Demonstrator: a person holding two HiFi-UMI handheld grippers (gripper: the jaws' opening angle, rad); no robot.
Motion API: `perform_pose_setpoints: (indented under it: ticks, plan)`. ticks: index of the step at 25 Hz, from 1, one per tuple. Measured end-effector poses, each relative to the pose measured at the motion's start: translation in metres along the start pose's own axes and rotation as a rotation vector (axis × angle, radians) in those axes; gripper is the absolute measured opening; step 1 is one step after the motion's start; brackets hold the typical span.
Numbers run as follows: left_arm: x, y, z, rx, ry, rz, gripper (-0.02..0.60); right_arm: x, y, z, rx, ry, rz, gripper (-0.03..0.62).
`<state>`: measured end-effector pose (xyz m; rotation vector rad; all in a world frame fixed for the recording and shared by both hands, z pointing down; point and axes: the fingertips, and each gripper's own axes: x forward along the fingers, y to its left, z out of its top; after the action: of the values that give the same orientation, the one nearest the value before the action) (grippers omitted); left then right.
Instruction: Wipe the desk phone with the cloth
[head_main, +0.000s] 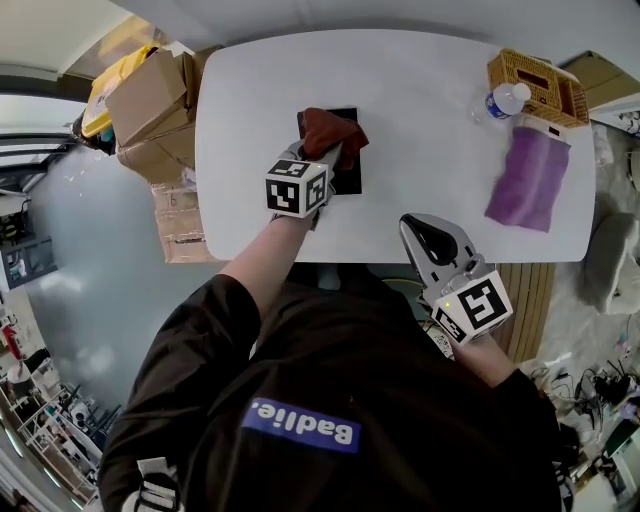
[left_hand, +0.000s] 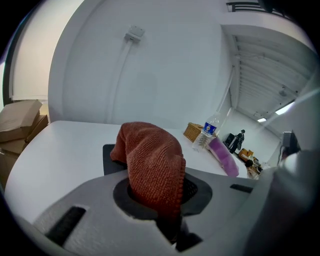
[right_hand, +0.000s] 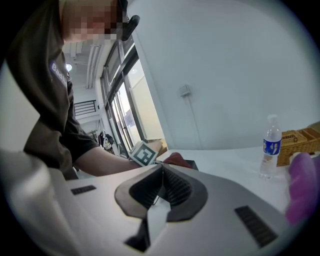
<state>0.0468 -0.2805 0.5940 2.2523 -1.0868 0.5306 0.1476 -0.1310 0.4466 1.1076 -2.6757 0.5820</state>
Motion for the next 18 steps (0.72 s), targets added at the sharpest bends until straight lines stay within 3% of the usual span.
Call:
perform_pose_setpoints:
  ticks: [13, 18]
  plan:
    - [-0.023, -0.033, -0.095, -0.068, 0.123, -0.047, 0.06, -0.012, 0.007, -0.001, -0.006, -0.002, -0.011, 0.031]
    - [-0.03, -0.045, -0.098, -0.056, 0.135, -0.066, 0.06, -0.017, 0.005, -0.001, -0.005, -0.015, -0.016, 0.031]
